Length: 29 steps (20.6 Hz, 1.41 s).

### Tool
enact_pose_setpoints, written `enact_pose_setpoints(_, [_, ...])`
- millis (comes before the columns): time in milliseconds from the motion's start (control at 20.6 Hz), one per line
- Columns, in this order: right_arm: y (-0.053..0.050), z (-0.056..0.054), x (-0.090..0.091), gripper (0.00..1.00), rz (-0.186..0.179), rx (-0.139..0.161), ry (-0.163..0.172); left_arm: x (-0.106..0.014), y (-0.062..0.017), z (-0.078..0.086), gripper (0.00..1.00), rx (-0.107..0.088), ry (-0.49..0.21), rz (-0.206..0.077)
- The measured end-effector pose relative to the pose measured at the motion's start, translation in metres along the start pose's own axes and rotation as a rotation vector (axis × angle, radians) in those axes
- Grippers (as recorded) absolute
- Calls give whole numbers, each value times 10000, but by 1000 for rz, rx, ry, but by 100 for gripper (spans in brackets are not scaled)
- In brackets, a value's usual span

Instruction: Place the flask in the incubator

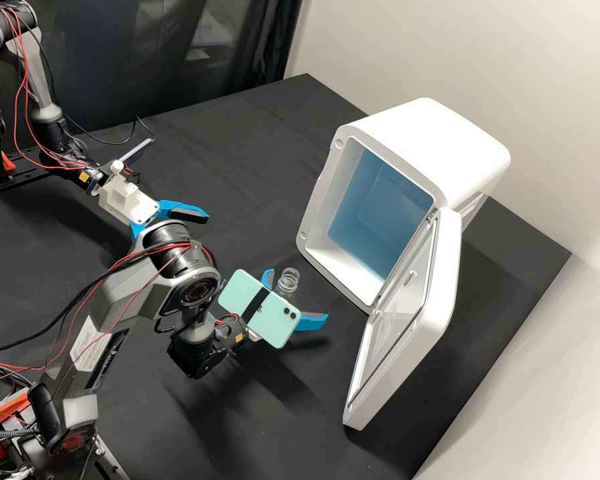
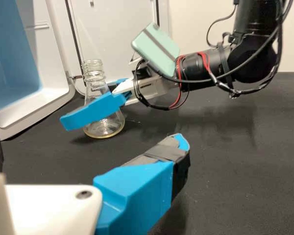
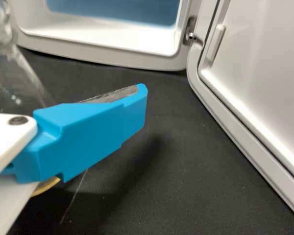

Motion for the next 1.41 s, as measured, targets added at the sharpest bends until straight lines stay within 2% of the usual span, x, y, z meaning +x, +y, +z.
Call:
enact_pose_setpoints(582, [-8, 61, 71, 100, 13, 11, -17, -5, -7, 6, 100, 0, -2, -3])
enact_pose_setpoints(630, [-8, 61, 71, 0, 13, 18, -17, -13, -13, 6, 100, -1, -1, -5])
enact_pose_setpoints(727, [1, 72, 69, 0, 16, 22, -21, -21, -22, 6, 100, -1, -1, -9])
enact_pose_setpoints(873, [11, 87, 66, 0, 18, 51, -25, -21, -22, 6, 100, -1, -1, -9])
enact_pose_setpoints(1067, [27, 107, 60, 0, 20, 73, -26, -21, -22, 6, 100, -1, -1, -9])
enact_pose_setpoints(1309, [32, 121, 56, 0, 13, 77, -26, -20, -23, 15, 100, -1, -4, -9])
enact_pose_setpoints(1406, [35, 125, 55, 0, 14, 100, -27, -22, -30, 36, 100, 0, -11, -12])
